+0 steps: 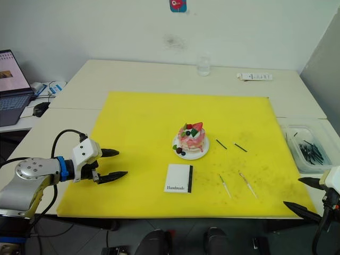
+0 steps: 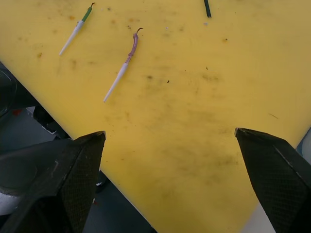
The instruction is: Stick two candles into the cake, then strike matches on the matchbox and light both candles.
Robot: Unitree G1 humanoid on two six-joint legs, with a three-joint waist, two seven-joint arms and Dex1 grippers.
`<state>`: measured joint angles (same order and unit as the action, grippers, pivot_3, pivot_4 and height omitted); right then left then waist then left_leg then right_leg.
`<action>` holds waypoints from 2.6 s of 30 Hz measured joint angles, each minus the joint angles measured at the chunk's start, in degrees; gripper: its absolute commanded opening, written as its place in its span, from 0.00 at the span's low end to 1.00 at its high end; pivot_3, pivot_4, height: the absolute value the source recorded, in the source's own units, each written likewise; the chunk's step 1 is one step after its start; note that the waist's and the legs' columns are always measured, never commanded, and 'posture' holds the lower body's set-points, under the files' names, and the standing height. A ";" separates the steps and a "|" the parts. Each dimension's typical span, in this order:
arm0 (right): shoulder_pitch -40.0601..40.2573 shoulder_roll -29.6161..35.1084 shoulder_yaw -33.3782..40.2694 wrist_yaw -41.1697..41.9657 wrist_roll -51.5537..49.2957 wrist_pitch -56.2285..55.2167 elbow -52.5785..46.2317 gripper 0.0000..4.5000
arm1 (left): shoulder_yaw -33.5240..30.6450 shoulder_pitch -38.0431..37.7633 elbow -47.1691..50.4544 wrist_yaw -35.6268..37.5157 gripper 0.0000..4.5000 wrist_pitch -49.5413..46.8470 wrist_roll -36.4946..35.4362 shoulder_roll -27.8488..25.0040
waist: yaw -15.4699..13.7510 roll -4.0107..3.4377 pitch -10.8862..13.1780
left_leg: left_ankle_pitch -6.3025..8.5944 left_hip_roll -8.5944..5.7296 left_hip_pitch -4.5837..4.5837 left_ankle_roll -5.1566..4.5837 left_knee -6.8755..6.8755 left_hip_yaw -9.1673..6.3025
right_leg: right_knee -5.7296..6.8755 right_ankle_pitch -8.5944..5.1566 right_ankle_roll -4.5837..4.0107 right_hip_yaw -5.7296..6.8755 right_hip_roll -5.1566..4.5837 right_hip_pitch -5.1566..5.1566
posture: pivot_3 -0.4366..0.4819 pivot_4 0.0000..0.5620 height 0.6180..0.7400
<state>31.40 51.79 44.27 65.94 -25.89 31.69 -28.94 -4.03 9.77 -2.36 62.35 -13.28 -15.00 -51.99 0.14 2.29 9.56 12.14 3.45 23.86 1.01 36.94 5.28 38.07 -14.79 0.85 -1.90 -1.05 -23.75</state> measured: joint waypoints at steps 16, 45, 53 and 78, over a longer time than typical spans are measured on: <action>-1.06 0.11 -1.29 0.22 0.46 -1.48 1.45 1.00 | -0.55 -1.18 1.32 -0.56 0.99 -1.46 -0.34 -0.04 | 0.02 0.00 0.00 | 0.00 0.00 -0.01 0.00 0.00 0.01 | 0.00 0.00 0.00 0.00 0.00 0.00 | 0.48 0.27 0.89; -6.16 -1.92 -2.24 -8.39 -6.85 4.64 -9.30 1.00 | -6.87 -10.32 22.99 1.05 0.99 -15.14 -17.10 1.03 | 0.03 0.03 -0.01 | 0.00 0.02 0.00 0.00 0.01 -0.06 | -0.01 0.00 -0.01 0.05 -0.02 0.06 | 0.48 0.27 0.89; -5.87 -7.58 -8.68 -20.96 -4.83 9.38 -17.92 1.00 | 0.31 -8.54 36.79 -2.10 0.99 -24.63 -26.98 4.57 | 0.03 0.00 -0.04 | -0.01 0.00 -0.08 0.00 0.07 -0.19 | 0.01 0.00 0.00 0.10 0.01 0.18 | 0.48 0.27 0.89; -4.73 -15.35 -26.23 -33.87 5.52 8.64 -14.57 0.70 | 8.39 -5.40 38.42 -5.54 1.00 -25.04 -26.29 8.59 | 0.03 -0.01 -0.08 | -0.01 -0.03 -0.07 -0.01 0.07 -0.25 | -0.03 -0.02 -0.02 0.09 0.07 0.20 | 0.48 0.27 0.89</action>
<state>26.68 36.45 18.04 32.07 -20.37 40.33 -43.51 4.37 4.37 36.06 56.81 -38.32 -41.29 -43.40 0.17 2.28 9.48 12.13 3.42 23.79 1.00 37.01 5.03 38.03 -14.81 0.83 -1.81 -0.98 -23.55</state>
